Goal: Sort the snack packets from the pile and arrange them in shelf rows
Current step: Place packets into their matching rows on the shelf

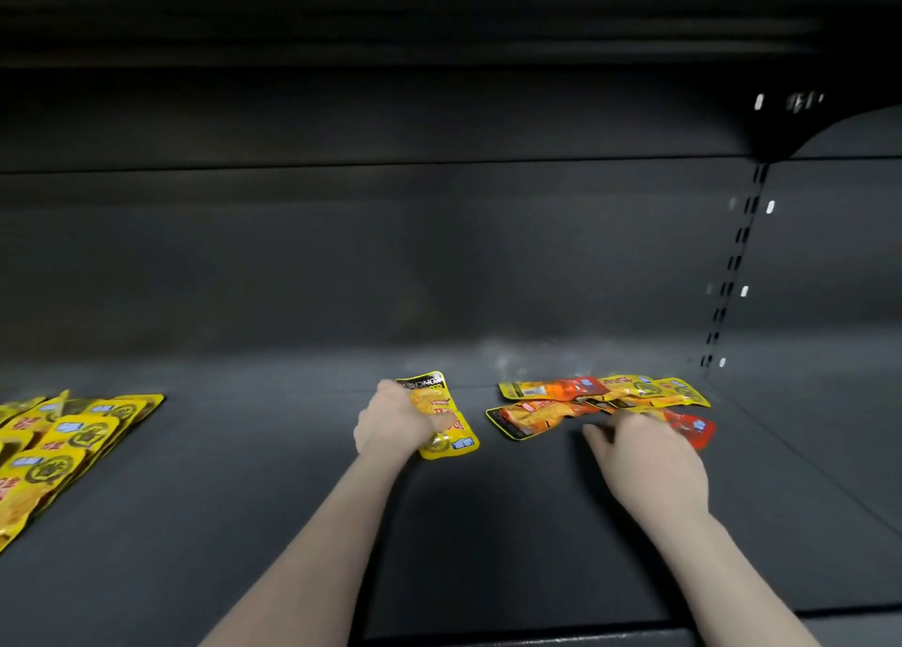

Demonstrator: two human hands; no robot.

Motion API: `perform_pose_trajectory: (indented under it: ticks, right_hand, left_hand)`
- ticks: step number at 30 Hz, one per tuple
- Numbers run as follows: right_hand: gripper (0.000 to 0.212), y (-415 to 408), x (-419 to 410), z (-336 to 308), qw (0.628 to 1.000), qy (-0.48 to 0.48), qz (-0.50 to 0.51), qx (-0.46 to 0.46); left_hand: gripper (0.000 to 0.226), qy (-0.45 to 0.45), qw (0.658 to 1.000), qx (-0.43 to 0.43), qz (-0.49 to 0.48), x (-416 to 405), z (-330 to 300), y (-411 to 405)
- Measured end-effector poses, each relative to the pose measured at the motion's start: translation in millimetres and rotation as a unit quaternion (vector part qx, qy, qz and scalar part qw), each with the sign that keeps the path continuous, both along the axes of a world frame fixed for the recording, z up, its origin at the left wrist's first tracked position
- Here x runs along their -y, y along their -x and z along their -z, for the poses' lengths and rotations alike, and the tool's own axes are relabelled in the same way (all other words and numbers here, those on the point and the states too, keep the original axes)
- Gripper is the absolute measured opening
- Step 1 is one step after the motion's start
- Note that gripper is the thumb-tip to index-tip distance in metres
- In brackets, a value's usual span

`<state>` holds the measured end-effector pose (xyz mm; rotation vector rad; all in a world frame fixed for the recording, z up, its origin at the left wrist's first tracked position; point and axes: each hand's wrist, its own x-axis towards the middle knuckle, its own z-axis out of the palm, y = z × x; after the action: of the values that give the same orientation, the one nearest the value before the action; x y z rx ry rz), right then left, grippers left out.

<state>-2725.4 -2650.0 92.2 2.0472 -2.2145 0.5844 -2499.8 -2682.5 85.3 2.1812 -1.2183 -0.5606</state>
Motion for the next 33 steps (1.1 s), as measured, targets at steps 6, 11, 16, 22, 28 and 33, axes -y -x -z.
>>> perform_pose_trajectory:
  ticks: [6,11,16,22,28,33]
  right_hand:
    - [0.046,-13.9,10.6,-8.8,0.997,-0.065,0.031,-0.005]
    - [0.061,-37.4,33.0,-12.2,0.991,-0.090,0.093,0.043]
    - [0.080,-61.8,46.9,-4.6,0.983,-0.103,0.147,0.041]
    - [0.054,-59.7,55.5,1.7,0.964,-0.094,0.128,0.214]
    - [0.034,-30.2,32.6,-14.6,0.894,-0.180,0.008,0.409]
    - [0.011,-16.0,-7.4,-24.4,0.804,-0.198,-0.097,0.552]
  left_hand:
    - [0.069,0.032,0.999,-0.042,0.016,4.4,2.3,-6.1]
    - [0.058,0.048,0.997,-0.061,0.024,5.6,4.3,-12.2]
    - [0.051,0.061,0.995,-0.082,0.022,3.1,5.3,-14.7]
    - [0.039,0.076,0.989,-0.126,0.021,-1.5,3.2,-18.5]
    - [0.050,0.090,0.970,-0.224,0.028,-14.5,-4.0,-20.5]
    - [0.034,0.121,0.944,-0.307,0.029,-30.7,-16.4,-24.5]
